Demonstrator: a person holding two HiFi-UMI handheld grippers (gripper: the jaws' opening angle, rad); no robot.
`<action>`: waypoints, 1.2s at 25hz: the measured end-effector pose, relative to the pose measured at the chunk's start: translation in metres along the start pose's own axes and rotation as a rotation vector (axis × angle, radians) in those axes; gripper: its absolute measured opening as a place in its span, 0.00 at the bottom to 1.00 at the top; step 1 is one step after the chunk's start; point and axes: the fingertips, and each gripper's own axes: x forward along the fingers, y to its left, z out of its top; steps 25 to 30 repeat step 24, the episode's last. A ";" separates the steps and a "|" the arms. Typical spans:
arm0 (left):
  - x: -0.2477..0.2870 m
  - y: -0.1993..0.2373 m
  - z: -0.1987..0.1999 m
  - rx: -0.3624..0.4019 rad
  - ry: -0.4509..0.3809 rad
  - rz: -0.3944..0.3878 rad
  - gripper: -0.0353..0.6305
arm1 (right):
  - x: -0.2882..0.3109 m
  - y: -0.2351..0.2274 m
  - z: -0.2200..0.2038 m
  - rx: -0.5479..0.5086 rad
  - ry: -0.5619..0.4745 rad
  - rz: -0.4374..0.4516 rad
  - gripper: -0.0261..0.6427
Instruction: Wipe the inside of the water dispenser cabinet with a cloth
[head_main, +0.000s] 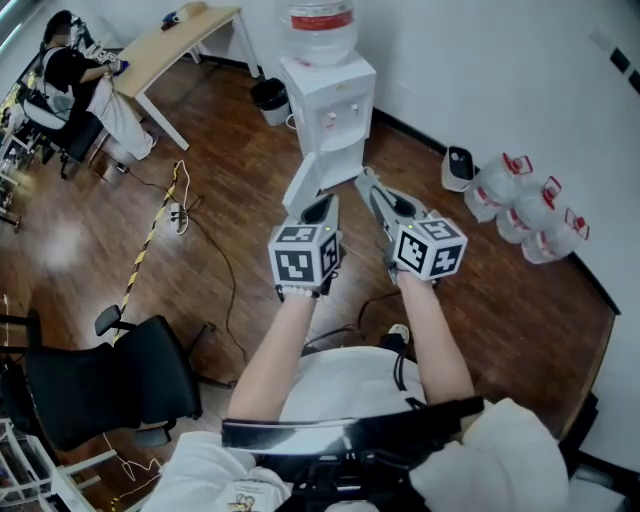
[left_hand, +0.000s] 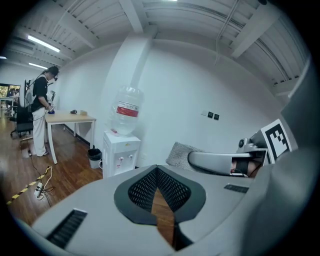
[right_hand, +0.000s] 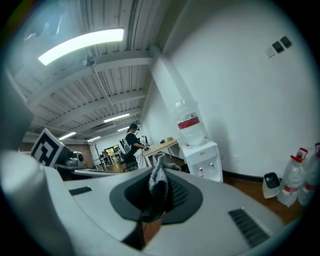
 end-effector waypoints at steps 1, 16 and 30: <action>-0.003 0.003 0.001 -0.003 -0.005 -0.001 0.03 | 0.002 0.002 -0.002 -0.012 0.010 -0.008 0.10; -0.014 -0.001 -0.005 -0.029 -0.033 -0.012 0.03 | -0.008 0.015 -0.010 -0.025 0.030 0.000 0.10; -0.019 -0.006 -0.008 -0.036 -0.035 -0.011 0.03 | -0.016 0.017 -0.015 -0.021 0.042 0.004 0.10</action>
